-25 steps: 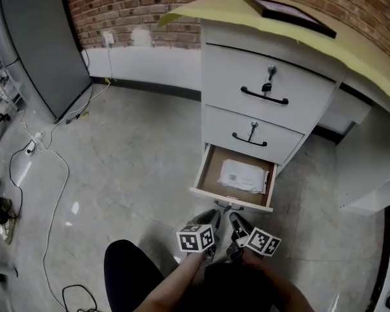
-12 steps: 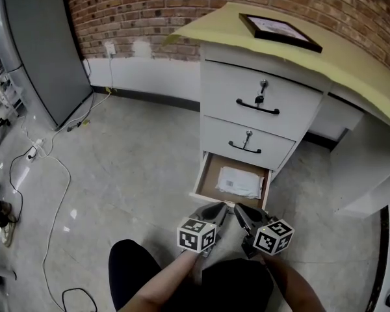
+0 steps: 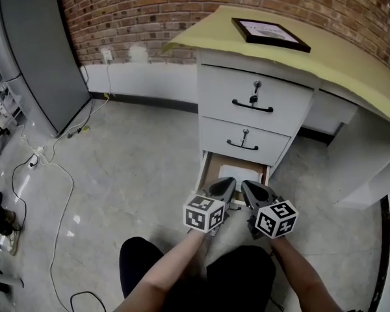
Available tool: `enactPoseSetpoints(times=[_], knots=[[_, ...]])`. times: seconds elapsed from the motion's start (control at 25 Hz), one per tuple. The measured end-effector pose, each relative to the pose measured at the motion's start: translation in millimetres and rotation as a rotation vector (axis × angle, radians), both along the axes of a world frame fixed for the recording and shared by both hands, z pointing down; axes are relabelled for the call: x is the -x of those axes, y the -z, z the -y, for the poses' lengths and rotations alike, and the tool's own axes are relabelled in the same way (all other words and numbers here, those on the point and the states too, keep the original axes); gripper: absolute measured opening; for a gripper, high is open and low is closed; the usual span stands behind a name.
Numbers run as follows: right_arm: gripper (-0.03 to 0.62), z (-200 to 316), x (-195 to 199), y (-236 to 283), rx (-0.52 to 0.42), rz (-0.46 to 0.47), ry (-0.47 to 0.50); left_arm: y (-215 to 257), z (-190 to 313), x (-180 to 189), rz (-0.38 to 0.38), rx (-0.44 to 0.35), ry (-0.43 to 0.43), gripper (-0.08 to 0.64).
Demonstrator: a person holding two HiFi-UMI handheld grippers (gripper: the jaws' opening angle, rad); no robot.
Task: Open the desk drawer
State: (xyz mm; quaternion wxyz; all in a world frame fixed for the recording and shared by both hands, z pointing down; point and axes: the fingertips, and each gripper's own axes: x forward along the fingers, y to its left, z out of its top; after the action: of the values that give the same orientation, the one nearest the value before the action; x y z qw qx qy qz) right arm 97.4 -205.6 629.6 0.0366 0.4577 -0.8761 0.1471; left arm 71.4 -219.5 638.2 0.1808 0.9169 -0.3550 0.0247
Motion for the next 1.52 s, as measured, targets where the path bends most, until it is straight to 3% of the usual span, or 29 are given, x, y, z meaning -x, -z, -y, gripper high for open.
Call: enactPoseSetpoints(times=[0.32, 0.88, 1.12, 1.4, 1.52], knots=[[0.014, 8.0, -2.5, 13.7, 0.004, 0.033, -0.109, 7.9, 0.3, -4.4, 0.002, 0.009, -0.019, 0.018], [0.014, 12.3, 4.2, 17.6, 0.025, 0.075, -0.128, 8.2, 7.1, -1.4, 0.002, 0.033, 0.006, 0.015], [0.014, 18.7, -8.5, 20.0, 0.048, 0.172, -0.194, 7.1, 10.4, -4.2, -0.021, 0.062, -0.001, 0.015], [0.015, 34.6, -24.0, 13.8, 0.141, 0.372, -0.271, 14.0, 32.0, -8.0, -0.183, 0.156, -0.005, 0.015], [0.017, 42.8, -30.6, 17.5, 0.148, 0.473, -0.308, 14.8, 45.4, -5.3, -0.345, 0.265, 0.031, 0.015]])
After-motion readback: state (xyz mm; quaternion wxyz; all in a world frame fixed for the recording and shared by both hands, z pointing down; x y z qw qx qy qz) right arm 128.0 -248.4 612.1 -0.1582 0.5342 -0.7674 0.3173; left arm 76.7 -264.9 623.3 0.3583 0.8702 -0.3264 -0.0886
